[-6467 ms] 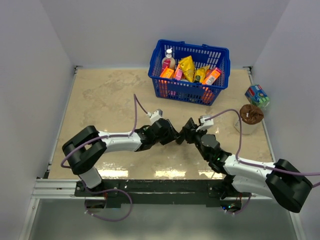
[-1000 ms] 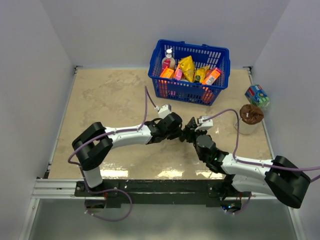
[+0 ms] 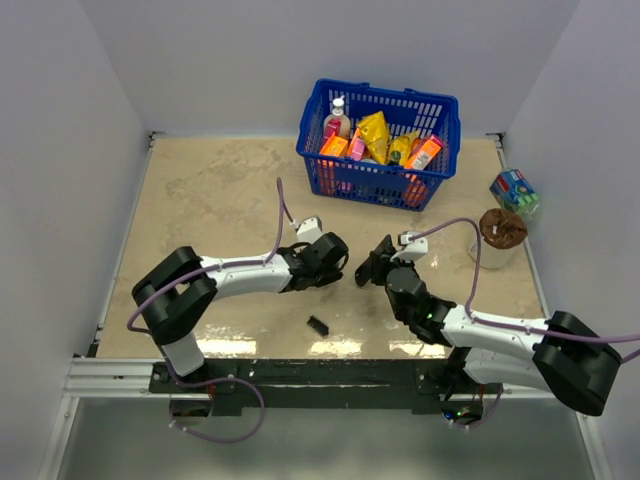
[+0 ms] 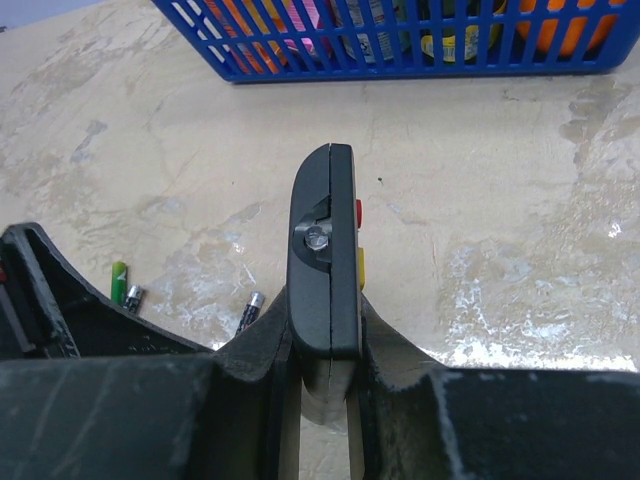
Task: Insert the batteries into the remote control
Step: Remove the battery cover from the remote control, then adjust the remote control, then move the battery cover to the center of the board, then pick up the battery from the center of the board.
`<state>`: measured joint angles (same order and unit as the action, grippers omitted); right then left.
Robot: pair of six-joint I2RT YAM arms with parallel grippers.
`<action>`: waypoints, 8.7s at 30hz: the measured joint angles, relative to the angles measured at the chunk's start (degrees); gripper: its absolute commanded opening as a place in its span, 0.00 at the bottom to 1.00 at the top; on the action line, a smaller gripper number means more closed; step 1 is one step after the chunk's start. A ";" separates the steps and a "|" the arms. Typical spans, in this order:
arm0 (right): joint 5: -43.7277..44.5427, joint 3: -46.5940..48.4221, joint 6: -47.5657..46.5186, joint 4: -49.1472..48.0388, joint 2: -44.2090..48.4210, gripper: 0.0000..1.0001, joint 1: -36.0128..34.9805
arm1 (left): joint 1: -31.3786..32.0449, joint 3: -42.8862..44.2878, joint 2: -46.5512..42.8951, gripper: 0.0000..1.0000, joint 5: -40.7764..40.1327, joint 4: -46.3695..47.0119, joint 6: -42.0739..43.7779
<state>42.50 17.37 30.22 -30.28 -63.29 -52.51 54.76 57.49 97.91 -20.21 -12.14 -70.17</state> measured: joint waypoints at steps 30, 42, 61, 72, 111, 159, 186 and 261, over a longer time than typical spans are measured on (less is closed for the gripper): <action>-18.82 10.10 -8.24 24.90 12.17 0.00 0.00 | -6.14 -12.31 -31.67 0.96 11.17 6.14 36.87; -35.63 22.73 -16.06 33.20 15.74 0.00 -0.04 | -13.18 -8.92 -35.43 0.94 44.26 10.49 57.27; -56.96 28.44 -16.98 34.05 14.53 0.00 0.94 | -14.75 -5.14 -35.76 0.84 65.51 2.91 65.75; -64.70 29.59 -14.84 28.79 13.68 0.00 4.37 | -15.39 -8.57 -36.41 0.63 73.31 15.72 58.14; -64.06 31.89 -15.52 30.25 11.15 0.84 8.90 | -16.06 -14.10 -36.15 0.00 62.36 27.78 45.27; -46.62 41.72 -32.13 58.62 -33.68 0.49 -23.43 | -38.49 -27.41 -61.42 0.00 8.81 0.20 25.79; -38.40 43.43 -27.52 58.36 -37.24 0.22 -23.43 | -38.53 -26.43 -57.83 0.00 9.29 0.52 28.61; -27.28 46.88 1.09 55.23 -28.72 0.40 5.18 | -38.99 -33.94 -54.64 0.00 29.97 26.73 45.27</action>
<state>15.22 64.25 31.31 24.95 -92.01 -47.33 15.77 23.55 43.27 9.76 14.59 -24.91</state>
